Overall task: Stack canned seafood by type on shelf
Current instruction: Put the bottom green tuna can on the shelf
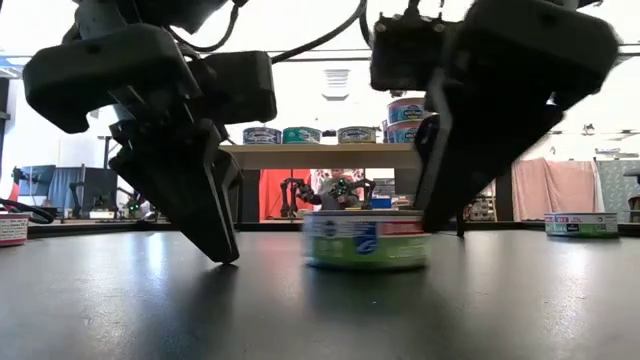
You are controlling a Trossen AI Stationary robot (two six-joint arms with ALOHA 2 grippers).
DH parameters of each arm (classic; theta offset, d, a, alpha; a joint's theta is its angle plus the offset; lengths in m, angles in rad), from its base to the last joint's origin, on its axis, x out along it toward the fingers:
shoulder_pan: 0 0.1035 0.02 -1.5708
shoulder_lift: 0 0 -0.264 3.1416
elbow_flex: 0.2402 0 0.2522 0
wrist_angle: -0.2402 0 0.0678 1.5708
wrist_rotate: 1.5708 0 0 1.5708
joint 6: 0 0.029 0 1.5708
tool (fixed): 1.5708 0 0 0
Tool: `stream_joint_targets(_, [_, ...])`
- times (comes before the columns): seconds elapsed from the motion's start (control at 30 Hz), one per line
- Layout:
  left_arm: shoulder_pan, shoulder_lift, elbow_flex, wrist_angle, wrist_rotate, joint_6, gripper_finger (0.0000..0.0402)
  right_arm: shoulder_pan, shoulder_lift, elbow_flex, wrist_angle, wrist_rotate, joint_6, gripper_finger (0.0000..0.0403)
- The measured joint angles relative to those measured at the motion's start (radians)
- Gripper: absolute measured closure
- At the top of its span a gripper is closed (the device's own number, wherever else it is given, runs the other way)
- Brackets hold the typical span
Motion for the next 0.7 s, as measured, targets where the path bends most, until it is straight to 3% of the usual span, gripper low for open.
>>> stream_joint_targets(0.2, [-0.046, -0.002, -0.005, 0.005, -0.022, -0.094, 0.0216, -0.014, 0.079, 0.000, 0.158, 0.142, 0.092, 0.0023])
stream_joint_targets(0.37, [-0.108, -0.003, -0.005, 0.000, -0.099, -0.206, 0.0134, -0.033, 0.145, 0.051, 0.190, 0.164, 0.178, 0.0023])
stream_joint_targets(0.53, [-0.174, -0.003, -0.005, -0.051, -0.232, -0.345, 0.0070, -0.022, 0.146, 0.090, 0.186, 0.141, 0.118, 0.0023])
stream_joint_targets(0.7, [-0.190, 0.004, -0.008, -0.096, -0.337, -0.441, 0.0044, -0.016, 0.098, 0.116, 0.076, 0.137, 0.021, 0.0023])
